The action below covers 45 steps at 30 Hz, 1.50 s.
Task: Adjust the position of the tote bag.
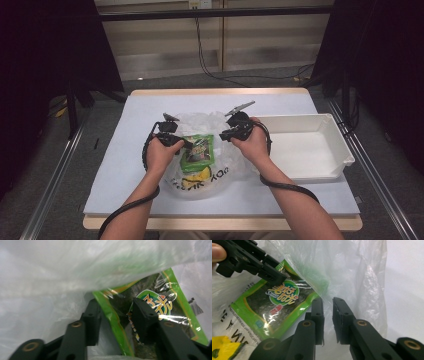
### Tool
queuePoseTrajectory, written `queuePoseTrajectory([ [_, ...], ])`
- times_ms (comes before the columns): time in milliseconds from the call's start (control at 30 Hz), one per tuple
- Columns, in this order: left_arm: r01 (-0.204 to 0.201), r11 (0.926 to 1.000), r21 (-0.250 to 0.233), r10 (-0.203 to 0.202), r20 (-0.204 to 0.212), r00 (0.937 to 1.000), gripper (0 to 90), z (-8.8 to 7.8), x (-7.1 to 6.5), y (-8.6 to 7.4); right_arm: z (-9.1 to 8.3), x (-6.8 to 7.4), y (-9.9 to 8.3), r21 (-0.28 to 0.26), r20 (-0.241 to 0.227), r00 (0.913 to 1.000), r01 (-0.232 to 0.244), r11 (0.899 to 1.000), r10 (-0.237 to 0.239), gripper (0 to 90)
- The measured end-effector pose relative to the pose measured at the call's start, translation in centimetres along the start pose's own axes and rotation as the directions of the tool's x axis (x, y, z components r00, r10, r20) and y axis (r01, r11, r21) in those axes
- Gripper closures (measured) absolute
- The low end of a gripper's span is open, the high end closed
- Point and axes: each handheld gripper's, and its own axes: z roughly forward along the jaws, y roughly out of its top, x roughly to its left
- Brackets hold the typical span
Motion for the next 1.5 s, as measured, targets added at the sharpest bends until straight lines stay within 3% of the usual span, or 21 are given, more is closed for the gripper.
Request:
queuePoseTrajectory([
  [133, 0.004, 0.9999, 0.011, -0.004, 0.023, 0.9997, 74.0, -0.2, -0.3, 0.0, 0.0, -0.2, -0.2, 0.001, 0.001, 1.0, -0.009, 1.0, 0.009, 78.7],
  [333, -0.037, 0.9992, 0.016, 0.037, 0.017, 0.9992, 86.6, -0.5, -0.7, 0.2, -0.1, -0.1, -0.2, -0.002, -0.003, 1.0, -0.003, 1.0, 0.003, 78.5],
  [467, -0.053, 0.9986, 0.0, 0.053, 0.03, 0.9981, 87.9, -0.7, -1.0, 0.2, -0.1, -0.1, -0.2, -0.004, -0.004, 1.0, 0.001, 1.0, -0.001, 78.4],
  [633, -0.105, 0.9939, -0.033, 0.106, 0.037, 0.9936, 88.1, -1.8, -1.6, 0.2, -0.3, -0.1, -0.3, -0.005, -0.015, 0.9999, 0.008, 1.0, -0.008, 79.8],
  [667, -0.094, 0.9943, -0.05, 0.097, 0.045, 0.9943, 88.1, -2.0, -1.8, 0.1, -0.4, 0.0, -0.4, -0.003, -0.016, 0.9999, 0.001, 1.0, -0.001, 79.7],
  [1000, -0.125, 0.9851, -0.118, 0.131, 0.041, 0.9906, 88.3, -4.1, -2.2, -0.2, -0.9, 0.1, -0.7, -0.012, -0.031, 0.9995, -0.008, 1.0, 0.008, 77.7],
  [1233, -0.138, 0.9809, -0.137, 0.144, 0.032, 0.9891, 88.3, -4.6, -2.1, -0.4, -1.4, 0.1, -0.7, -0.031, -0.073, 0.9968, -0.037, 0.999, 0.034, 71.0],
  [1333, -0.139, 0.9794, -0.147, 0.143, 0.017, 0.9896, 88.4, -4.8, -2.3, -0.3, -1.8, 0.3, -0.5, -0.026, -0.098, 0.995, -0.024, 0.999, 0.021, 66.4],
  [1500, -0.167, 0.9744, -0.151, 0.17, 0.011, 0.9853, 88.4, -5.2, -2.7, -0.4, -2.0, 1.0, -0.2, -0.021, -0.117, 0.993, -0.02, 1.0, 0.018, 58.4],
])
